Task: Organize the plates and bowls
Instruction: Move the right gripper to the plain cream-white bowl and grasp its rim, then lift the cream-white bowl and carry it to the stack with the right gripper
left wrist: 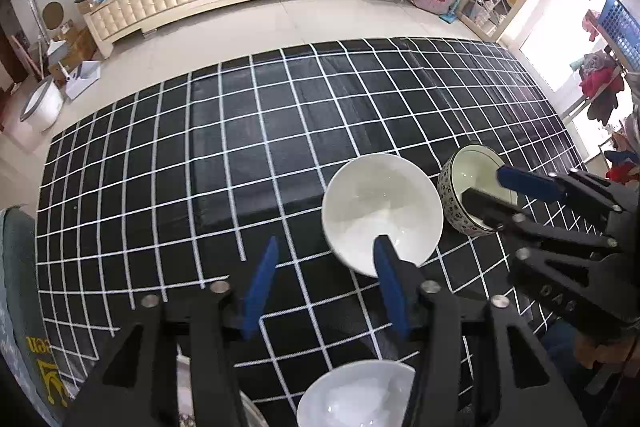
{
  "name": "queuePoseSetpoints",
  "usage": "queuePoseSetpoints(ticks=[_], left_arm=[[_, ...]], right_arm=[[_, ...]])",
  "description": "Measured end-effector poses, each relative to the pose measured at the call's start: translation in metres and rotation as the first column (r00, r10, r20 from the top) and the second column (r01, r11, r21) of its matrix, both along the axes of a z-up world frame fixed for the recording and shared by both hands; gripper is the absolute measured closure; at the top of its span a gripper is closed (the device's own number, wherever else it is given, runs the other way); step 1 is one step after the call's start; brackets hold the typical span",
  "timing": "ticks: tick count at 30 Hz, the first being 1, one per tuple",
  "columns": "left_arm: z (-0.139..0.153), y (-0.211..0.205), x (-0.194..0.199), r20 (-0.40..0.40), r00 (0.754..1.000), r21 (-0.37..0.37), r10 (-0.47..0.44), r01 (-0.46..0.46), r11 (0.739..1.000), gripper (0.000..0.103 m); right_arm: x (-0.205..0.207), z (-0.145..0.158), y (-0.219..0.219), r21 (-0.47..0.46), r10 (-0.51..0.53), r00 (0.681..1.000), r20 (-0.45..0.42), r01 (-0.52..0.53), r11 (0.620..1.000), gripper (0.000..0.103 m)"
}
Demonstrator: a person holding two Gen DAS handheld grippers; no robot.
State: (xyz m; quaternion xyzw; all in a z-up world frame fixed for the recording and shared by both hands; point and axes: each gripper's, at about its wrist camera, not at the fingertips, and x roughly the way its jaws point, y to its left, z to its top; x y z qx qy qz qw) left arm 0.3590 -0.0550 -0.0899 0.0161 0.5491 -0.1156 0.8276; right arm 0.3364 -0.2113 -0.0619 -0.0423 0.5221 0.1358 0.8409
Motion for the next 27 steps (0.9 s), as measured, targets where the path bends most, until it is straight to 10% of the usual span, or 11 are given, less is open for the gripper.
queuePoseSetpoints(ticks=[19,27], left_arm=[[-0.067,0.0,0.038,-0.131,0.991,-0.021,0.004,-0.007,1.0,0.061],[-0.087,-0.009,0.038,-0.15,0.989,-0.025,0.0,-0.004,1.0,0.085]], right_arm=[[0.032,-0.056,0.007,0.022,0.056,0.993,-0.1,-0.055,0.998,0.054],[0.035,-0.073,0.003,0.021,0.035,0.991,-0.13,-0.033,0.999,0.081]])
